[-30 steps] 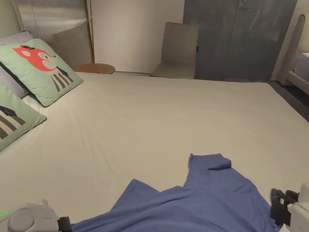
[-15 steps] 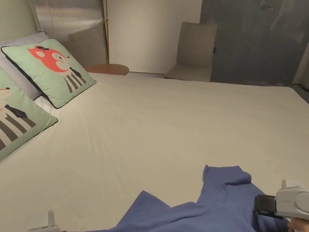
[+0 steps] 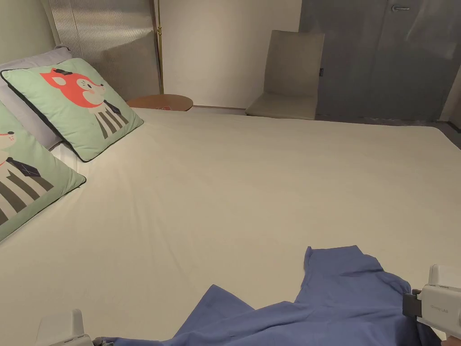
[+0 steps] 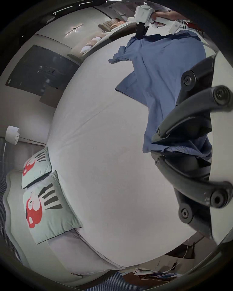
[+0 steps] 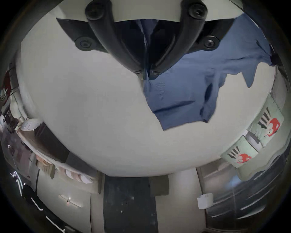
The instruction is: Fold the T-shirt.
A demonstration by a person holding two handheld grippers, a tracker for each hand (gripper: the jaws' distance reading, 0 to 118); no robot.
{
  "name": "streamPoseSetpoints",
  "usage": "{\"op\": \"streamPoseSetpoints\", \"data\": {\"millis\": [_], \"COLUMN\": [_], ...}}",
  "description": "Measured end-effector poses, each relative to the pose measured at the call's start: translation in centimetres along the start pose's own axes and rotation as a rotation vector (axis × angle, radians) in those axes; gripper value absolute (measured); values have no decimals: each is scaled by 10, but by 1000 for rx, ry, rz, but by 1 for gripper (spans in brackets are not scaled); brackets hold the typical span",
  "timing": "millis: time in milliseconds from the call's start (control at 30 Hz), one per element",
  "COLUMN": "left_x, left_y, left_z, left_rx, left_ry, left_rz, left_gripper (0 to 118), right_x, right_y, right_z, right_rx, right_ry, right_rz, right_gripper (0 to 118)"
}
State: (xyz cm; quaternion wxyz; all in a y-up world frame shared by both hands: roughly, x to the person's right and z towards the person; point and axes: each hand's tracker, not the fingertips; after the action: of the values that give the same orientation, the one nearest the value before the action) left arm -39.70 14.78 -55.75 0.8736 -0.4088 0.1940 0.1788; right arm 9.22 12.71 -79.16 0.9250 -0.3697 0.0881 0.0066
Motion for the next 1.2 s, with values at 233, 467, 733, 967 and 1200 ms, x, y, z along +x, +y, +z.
{"op": "streamPoseSetpoints", "data": {"millis": [233,467,733,967,1200], "left_x": [17,37,34,42,65], "left_y": [3,-2,-15,26,105], "left_z": [45,94,124,153,198], "left_rx": [175,351,540,624,733], "left_ry": [-48,-97,-145,-203,-254], "left_rz": [-53,-118,-107,-91,-92], "left_gripper": [7,7,7,6,6], "right_x": [-2,-12,-21,-22,-2], "right_y": [-26,-68,-98,-58,27], "right_z": [114,215,296,329,344], "right_rx": [299,559,728,815,924], "right_ry": [-5,-69,-180,-167,-141], "right_rz": [5,-43,-57,-48,-66], "right_gripper": [4,4,4,4,4]}}
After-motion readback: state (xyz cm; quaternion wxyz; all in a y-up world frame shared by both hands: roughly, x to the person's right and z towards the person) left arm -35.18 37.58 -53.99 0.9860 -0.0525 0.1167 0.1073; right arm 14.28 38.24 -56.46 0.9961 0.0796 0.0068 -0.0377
